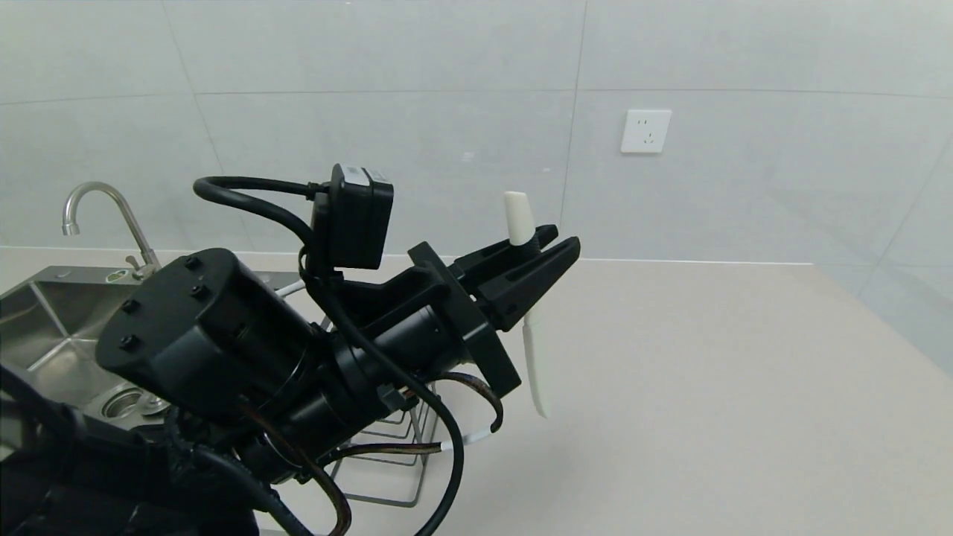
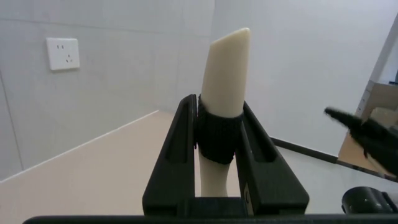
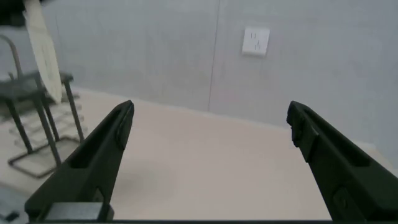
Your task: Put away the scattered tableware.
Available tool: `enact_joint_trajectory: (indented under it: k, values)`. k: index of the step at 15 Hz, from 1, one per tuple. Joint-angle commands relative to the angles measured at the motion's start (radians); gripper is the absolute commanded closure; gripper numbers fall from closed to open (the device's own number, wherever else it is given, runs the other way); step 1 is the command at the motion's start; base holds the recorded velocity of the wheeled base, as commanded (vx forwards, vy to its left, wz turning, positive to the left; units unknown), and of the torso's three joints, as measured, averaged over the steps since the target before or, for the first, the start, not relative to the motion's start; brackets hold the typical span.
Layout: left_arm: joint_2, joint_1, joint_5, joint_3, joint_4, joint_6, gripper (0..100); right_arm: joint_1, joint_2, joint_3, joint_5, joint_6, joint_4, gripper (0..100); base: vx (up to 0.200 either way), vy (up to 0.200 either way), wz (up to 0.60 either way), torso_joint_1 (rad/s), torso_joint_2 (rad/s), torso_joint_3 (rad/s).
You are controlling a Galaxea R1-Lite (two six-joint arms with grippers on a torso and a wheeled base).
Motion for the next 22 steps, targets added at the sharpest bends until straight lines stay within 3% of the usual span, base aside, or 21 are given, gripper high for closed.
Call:
enact_joint_trajectory:
  k: [1,3,7,8,9,13,15,18,22]
  values:
    - [-0.001,0.026,0.002,0.001,-0.016,0.021,100,-0.004,-0.058,0.010,-0.002,-0.014,0.113,0,0.000,0.000,0.00,0.000,0.00,0.000]
    - [-0.018,0.038,0.002,0.004,-0.024,0.027,100,-0.004,-0.058,0.010,-0.033,-0.001,0.223,0,0.000,0.000,0.00,0.000,0.00,0.000]
    - [-0.045,0.038,0.002,0.017,-0.024,0.027,100,-0.004,-0.058,0.010,-0.142,0.002,0.225,0,0.000,0.000,0.00,0.000,0.00,0.000]
    - [-0.094,0.040,0.002,0.032,-0.023,0.035,100,-0.002,-0.059,0.005,-0.248,0.034,0.291,0,0.000,0.000,0.00,0.000,0.00,0.000]
    - [-0.111,0.045,0.002,0.038,-0.023,0.038,100,-0.002,-0.059,0.007,-0.248,0.035,0.285,0,0.000,0.000,0.00,0.000,0.00,0.000]
    - [-0.228,0.150,0.003,0.136,-0.018,0.043,100,-0.004,-0.059,0.007,-0.248,0.037,0.282,0,0.000,0.000,0.00,0.000,0.00,0.000]
    - [-0.228,0.190,-0.001,0.202,-0.018,0.098,100,-0.004,-0.059,0.007,-0.248,0.037,0.282,0,0.000,0.000,0.00,0.000,0.00,0.000]
    - [-0.212,0.235,-0.007,0.198,-0.021,0.116,100,-0.004,-0.059,0.007,-0.248,0.037,0.282,0,0.000,0.000,0.00,0.000,0.00,0.000]
    - [-0.182,0.318,-0.119,0.175,-0.027,0.199,100,-0.004,-0.059,0.007,-0.248,0.037,0.282,0,0.000,0.000,0.00,0.000,0.00,0.000]
